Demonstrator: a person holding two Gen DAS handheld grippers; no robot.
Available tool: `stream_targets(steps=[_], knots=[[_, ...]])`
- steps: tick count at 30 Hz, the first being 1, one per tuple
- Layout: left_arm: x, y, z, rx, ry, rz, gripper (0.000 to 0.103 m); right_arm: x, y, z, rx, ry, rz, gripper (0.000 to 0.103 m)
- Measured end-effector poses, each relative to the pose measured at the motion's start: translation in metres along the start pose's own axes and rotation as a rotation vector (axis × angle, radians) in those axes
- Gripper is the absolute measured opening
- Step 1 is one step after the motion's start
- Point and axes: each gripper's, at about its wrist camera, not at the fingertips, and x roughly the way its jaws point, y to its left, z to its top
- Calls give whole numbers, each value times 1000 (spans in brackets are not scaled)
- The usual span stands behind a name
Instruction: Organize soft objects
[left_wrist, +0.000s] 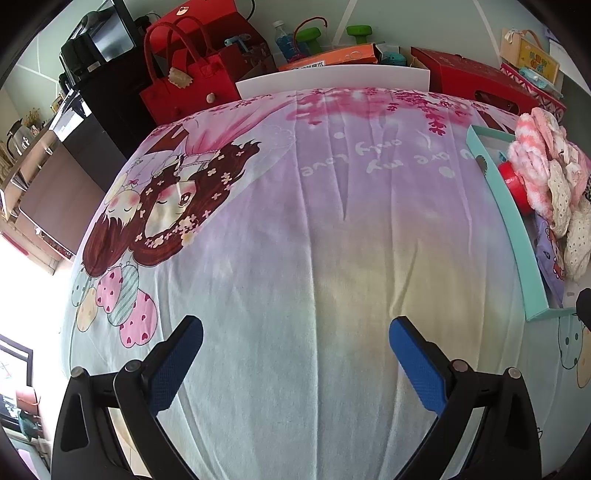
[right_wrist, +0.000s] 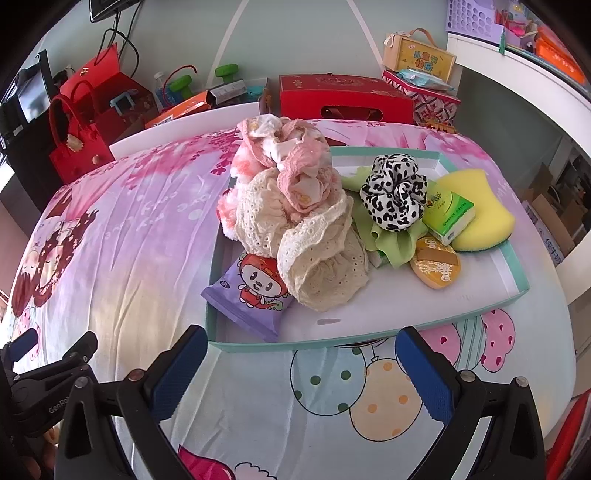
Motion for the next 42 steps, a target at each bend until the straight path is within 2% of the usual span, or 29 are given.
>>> stream_targets(steps=[42], knots=[[0,0,0,1,-1,-7,101,3,-1,-1,-3,9,-3,103]])
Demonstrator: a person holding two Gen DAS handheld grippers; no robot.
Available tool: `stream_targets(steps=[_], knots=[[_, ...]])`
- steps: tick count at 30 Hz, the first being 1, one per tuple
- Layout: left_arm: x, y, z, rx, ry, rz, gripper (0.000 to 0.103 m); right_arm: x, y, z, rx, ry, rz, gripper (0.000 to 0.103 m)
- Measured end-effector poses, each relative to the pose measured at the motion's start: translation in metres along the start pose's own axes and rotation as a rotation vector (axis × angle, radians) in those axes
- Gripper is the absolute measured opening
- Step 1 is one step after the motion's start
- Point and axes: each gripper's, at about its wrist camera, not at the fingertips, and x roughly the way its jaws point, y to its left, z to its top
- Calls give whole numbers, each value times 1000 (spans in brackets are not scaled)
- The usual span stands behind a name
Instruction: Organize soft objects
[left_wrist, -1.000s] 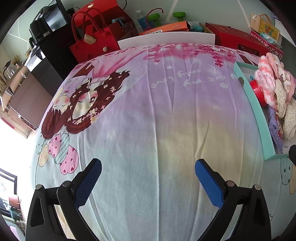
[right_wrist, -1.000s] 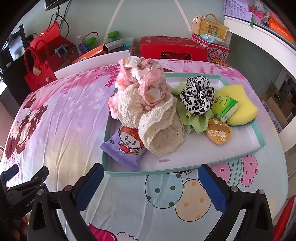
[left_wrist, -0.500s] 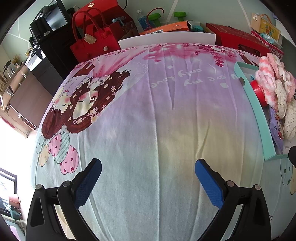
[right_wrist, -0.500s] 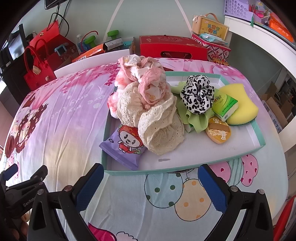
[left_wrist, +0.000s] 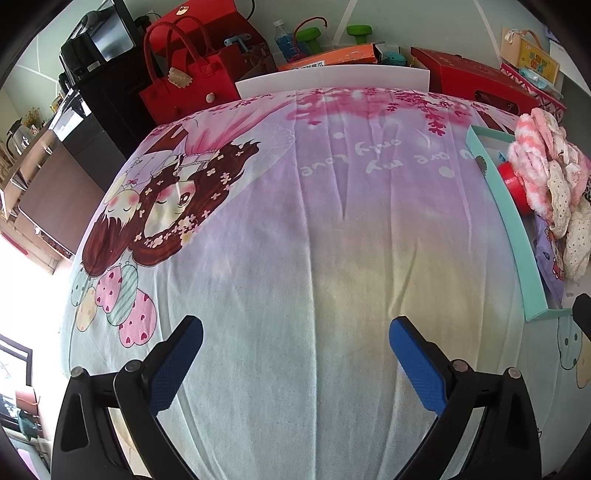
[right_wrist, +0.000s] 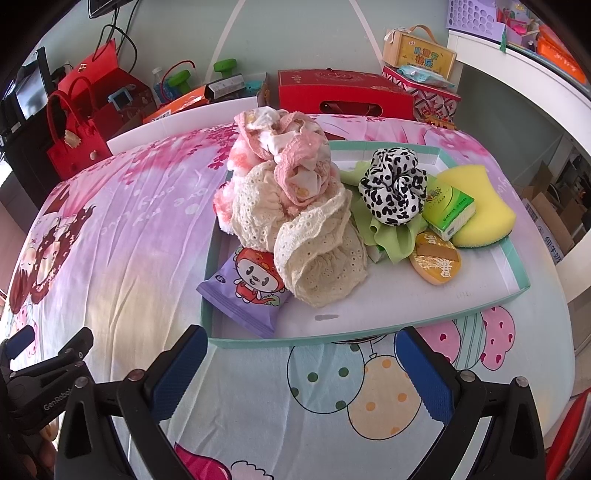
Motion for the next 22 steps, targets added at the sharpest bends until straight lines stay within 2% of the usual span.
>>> stream_targets(steps=[22], knots=[[-2,-3,-1,1,-1,-33,101,3,-4,-4,1,6,-1,103]])
